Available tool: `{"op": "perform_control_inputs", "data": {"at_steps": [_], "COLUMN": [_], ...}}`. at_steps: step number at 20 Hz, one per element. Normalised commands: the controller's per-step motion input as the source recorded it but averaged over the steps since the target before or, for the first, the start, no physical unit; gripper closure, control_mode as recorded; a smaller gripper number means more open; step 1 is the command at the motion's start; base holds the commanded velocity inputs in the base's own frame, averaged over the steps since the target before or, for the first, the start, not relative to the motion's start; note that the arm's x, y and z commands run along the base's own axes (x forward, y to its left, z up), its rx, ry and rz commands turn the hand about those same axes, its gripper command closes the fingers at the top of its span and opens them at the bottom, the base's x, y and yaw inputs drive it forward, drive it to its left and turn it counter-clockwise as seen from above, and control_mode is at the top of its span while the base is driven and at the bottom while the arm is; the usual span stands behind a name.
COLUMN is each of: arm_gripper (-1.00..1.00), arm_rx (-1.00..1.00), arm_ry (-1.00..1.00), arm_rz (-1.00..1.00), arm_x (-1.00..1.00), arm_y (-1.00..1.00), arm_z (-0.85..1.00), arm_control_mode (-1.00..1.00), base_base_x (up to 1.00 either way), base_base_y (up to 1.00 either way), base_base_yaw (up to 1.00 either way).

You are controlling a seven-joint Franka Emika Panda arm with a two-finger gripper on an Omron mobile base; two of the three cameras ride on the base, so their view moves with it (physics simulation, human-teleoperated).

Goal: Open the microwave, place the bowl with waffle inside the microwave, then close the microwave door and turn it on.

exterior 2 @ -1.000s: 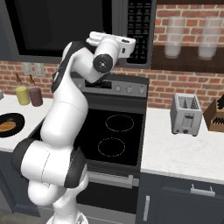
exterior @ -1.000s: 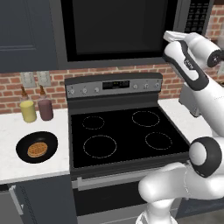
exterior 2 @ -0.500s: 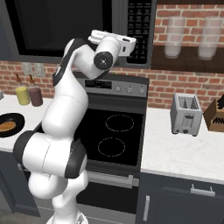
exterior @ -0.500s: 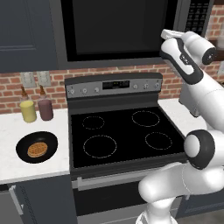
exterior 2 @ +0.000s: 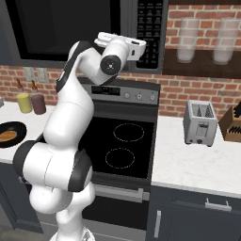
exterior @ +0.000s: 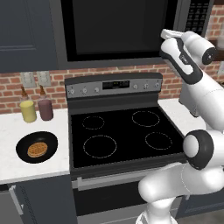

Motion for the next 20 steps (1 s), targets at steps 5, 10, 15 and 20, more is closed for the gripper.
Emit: {"op": "perform_control_inputs", "data": {"at_steps": [5, 10, 15, 20], "arm_gripper": [1.00, 1.00, 1.00, 1.00], "arm_rx": [0.00, 0.00, 0.00, 0.00], "arm_ry": [0.00, 0.00, 0.00, 0.00], "arm_rz": [0.00, 0.00, 0.06, 0.05], "arm_x": [0.00, -0.26, -0.75, -1.00], "arm_y": [0.00, 0.00, 0.00, 0.10], "arm_z": [0.00, 0.00, 0.00, 0.05], "arm_control_mode": [-1.00, -1.00, -1.00, -1.00], "base_base_x": [0.00, 0.00, 0.00, 0.00], "base_base_y": [0.00, 0.00, 0.00, 0.00], "base_base_yaw": [0.00, 0.00, 0.00, 0.00]}}
